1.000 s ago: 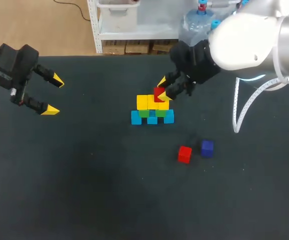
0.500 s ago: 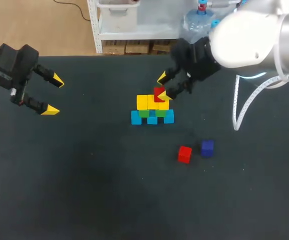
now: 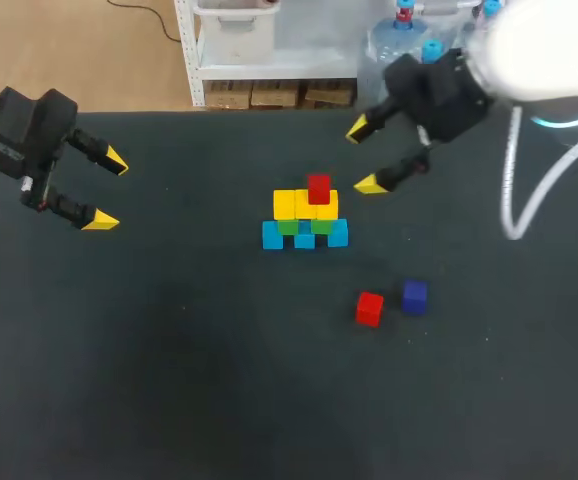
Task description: Place the blue cubes, place green cubes on the blue cubes, place the yellow cubes on the green cubes, then place the red cubes on the yellow cubes, and place purple cube on the red cubes.
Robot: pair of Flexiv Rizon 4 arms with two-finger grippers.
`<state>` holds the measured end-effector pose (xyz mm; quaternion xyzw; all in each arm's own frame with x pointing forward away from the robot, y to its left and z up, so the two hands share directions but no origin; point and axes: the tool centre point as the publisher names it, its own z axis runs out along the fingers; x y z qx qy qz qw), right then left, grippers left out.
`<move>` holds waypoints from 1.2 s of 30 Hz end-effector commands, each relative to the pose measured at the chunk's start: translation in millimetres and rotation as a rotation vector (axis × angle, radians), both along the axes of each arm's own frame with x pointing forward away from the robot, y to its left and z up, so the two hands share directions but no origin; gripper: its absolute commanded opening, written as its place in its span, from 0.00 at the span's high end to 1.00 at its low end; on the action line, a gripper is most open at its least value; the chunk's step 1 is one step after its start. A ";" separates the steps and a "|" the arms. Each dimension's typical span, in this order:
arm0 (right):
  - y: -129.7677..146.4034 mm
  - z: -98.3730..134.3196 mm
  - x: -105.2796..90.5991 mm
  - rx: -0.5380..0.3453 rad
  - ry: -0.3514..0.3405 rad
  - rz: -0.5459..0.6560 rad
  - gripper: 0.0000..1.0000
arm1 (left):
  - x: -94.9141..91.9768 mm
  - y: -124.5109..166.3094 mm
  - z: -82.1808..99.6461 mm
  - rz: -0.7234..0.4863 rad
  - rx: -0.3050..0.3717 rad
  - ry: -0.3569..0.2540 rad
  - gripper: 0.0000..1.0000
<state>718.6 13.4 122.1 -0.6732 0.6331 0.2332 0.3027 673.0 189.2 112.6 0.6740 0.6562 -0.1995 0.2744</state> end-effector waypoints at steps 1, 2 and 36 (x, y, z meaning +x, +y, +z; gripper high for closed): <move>-31.7 10.6 -10.5 0.009 -0.014 -0.021 0.00 | -1.1 1.0 -1.0 -0.001 -0.004 -0.005 0.00; -37.1 11.7 -11.3 0.010 -0.020 -0.026 0.00 | -1.1 1.0 -1.0 -0.001 -0.004 -0.005 0.00; -133.5 11.1 -28.9 0.092 0.000 0.059 0.00 | -1.1 1.0 -1.0 -0.001 -0.004 -0.005 0.00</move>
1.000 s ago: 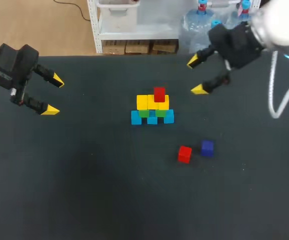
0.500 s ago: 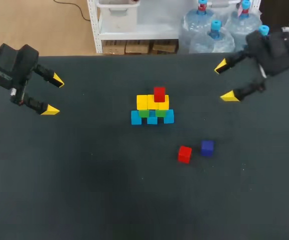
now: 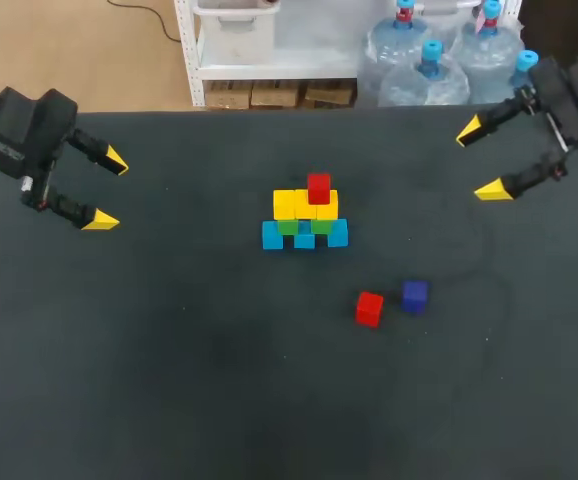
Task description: Place the blue cubes, place green cubes on the blue cubes, place the yellow cubes on the green cubes, then place the red cubes on the yellow cubes, and place purple cube on the red cubes.
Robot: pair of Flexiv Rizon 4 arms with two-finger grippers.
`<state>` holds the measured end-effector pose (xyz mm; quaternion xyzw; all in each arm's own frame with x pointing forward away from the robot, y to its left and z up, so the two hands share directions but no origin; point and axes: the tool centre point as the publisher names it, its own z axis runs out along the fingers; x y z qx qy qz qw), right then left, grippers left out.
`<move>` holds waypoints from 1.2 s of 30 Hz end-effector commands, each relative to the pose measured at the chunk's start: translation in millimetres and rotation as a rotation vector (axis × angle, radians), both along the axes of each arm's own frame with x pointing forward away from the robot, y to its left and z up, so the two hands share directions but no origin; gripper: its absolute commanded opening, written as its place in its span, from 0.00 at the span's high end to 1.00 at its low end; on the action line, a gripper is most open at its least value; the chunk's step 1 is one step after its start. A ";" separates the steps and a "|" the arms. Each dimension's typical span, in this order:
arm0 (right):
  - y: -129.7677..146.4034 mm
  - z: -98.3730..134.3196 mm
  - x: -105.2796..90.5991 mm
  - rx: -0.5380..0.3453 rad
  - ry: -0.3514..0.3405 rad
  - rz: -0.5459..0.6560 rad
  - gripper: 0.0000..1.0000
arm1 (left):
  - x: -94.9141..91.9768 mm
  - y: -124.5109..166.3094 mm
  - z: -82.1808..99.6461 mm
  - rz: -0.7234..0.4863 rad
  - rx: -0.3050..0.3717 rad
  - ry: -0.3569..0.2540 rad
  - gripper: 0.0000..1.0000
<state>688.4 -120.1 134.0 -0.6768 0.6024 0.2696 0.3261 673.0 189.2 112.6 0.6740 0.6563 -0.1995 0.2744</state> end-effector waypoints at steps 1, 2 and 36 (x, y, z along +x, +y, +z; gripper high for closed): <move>0.0 -0.7 1.3 0.002 0.001 0.002 0.00 | -1.1 0.9 -1.0 -0.001 -0.004 -0.005 0.00; 0.0 -0.7 1.3 0.002 0.001 0.002 0.00 | -1.1 0.9 -1.0 -0.001 -0.004 -0.005 0.00; 0.0 -0.7 1.3 0.002 0.001 0.002 0.00 | -96.1 -85.8 6.1 -0.082 0.127 -0.029 0.00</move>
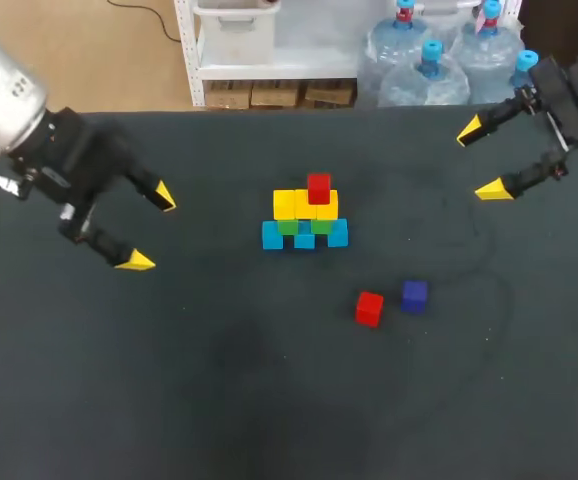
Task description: Place the blue cubes, place green cubes on the blue cubes, place the yellow cubes on the green cubes, then place the red cubes on the yellow cubes, and place purple cube on the red cubes.
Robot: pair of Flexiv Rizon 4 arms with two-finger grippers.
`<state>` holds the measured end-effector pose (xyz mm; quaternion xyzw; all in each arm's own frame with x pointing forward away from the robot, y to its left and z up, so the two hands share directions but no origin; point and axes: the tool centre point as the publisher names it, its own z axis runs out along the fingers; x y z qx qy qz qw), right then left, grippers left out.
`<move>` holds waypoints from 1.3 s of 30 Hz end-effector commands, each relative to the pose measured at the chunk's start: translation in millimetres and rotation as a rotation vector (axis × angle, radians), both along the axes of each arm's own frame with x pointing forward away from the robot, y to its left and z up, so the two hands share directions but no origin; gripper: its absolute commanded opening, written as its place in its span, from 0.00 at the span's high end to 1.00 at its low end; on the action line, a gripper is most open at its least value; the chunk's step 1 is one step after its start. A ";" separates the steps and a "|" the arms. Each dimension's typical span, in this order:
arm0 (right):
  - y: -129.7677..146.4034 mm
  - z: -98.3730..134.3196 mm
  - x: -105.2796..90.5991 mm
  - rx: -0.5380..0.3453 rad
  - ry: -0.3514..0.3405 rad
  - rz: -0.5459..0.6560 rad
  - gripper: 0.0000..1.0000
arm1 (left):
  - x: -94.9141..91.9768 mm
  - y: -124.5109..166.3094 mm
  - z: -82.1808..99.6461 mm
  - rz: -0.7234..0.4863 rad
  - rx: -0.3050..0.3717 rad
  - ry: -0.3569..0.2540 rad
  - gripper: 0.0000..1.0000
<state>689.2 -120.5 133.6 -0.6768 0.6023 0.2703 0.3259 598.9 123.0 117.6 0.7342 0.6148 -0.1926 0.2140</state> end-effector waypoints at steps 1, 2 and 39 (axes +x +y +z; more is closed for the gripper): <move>0.4 -0.4 0.5 0.001 0.000 0.001 0.00 | -25.7 -27.4 2.4 0.084 0.006 -0.060 0.00; 0.4 -0.4 0.5 0.001 0.000 0.001 0.00 | -29.9 -36.4 1.4 0.088 0.005 -0.063 0.00; 0.4 -0.4 0.5 0.001 0.000 0.001 0.00 | -46.3 -189.9 -52.9 -0.171 0.036 -0.036 0.00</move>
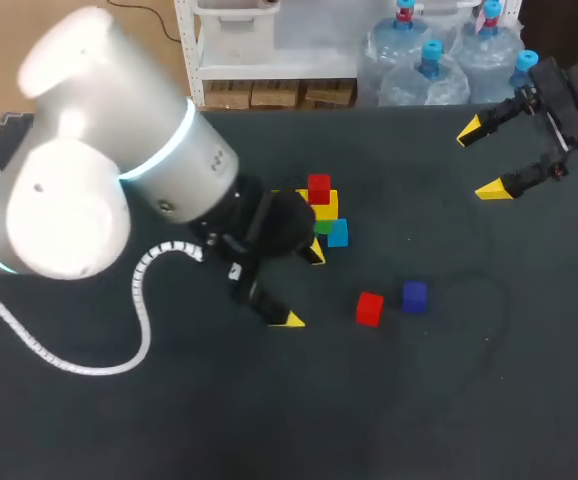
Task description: Place the blue cubes, place green cubes on the blue cubes, place the yellow cubes on the green cubes, then place the red cubes on the yellow cubes, and place purple cube on the red cubes.
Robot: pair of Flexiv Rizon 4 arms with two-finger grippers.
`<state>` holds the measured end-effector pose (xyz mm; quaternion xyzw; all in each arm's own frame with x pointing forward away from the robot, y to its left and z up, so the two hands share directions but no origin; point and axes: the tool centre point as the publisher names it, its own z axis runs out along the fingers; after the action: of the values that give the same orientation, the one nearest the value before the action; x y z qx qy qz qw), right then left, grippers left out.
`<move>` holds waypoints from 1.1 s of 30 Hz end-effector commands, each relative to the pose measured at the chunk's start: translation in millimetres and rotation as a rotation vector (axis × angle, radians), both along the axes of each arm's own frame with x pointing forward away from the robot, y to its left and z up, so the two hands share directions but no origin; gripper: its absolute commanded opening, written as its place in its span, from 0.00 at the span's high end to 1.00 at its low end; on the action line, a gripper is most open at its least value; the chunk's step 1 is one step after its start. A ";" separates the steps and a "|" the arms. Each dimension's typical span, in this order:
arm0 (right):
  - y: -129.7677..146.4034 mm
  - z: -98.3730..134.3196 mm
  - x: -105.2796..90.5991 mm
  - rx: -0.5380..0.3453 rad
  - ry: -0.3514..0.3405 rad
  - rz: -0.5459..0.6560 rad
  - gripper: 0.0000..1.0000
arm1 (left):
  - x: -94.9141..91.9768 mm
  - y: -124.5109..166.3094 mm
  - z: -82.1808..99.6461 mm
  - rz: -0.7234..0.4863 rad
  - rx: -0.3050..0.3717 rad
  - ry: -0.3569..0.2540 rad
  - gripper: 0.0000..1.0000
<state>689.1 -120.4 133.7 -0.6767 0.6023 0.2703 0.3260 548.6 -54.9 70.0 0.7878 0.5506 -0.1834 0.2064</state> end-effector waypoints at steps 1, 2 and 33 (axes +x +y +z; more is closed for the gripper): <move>0.3 -0.5 0.6 0.001 0.000 0.001 0.00 | 3.3 -13.9 -6.0 -0.010 0.019 0.016 0.00; 0.3 -0.5 0.6 0.001 0.000 0.001 0.00 | 2.8 -16.1 -6.8 -0.003 0.023 0.015 0.00; 0.3 -0.5 0.6 0.001 0.000 0.001 0.00 | 15.7 -70.1 -47.5 -0.043 0.179 -0.024 0.00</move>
<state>689.1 -120.5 133.7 -0.6767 0.6023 0.2703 0.3261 559.6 -119.6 26.2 0.8163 0.5437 -0.1309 0.1447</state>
